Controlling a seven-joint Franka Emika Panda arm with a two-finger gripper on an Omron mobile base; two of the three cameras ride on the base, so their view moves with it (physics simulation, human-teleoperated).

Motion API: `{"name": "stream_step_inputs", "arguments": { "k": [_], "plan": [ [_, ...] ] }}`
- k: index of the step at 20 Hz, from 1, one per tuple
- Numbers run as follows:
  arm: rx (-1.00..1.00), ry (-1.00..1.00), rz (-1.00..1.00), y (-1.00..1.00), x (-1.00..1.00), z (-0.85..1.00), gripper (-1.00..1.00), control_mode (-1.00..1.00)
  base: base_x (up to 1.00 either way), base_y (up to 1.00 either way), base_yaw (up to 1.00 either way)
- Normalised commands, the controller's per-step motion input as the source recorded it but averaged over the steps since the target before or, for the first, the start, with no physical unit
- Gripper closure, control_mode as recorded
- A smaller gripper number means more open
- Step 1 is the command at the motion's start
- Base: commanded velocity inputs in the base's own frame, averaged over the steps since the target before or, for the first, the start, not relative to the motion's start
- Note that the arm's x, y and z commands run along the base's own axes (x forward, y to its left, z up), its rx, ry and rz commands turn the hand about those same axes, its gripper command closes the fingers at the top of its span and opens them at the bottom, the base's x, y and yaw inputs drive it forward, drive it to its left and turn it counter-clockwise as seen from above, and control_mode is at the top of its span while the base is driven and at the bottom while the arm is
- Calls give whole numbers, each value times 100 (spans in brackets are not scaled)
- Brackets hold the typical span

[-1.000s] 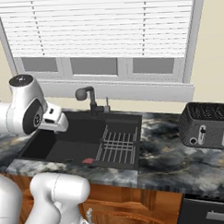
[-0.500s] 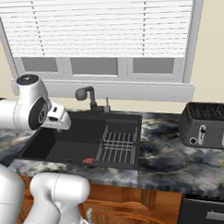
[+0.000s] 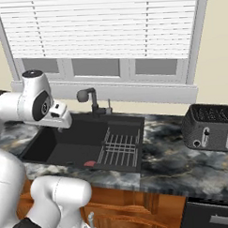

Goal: Pick up the sponge and soap dispenser from the sink, and place them back in the cabinet, and close the cabinet door.

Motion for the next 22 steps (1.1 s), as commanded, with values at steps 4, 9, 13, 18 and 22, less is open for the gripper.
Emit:
{"name": "stream_step_inputs", "arguments": {
  "k": [4,9,13,18,22],
  "plan": [
    [-3,1,0,3,17,-28,-100,-100,0,0,0],
    [-2,0,0,5,13,-32,-100,-100,0,0,0],
    [0,0,0,2,13,-27,-100,-100,0,0,0],
    [0,1,0,3,18,-20,-100,-100,0,0,0],
    [0,2,0,7,26,-13,-100,-100,0,0,0]
  ]
}}
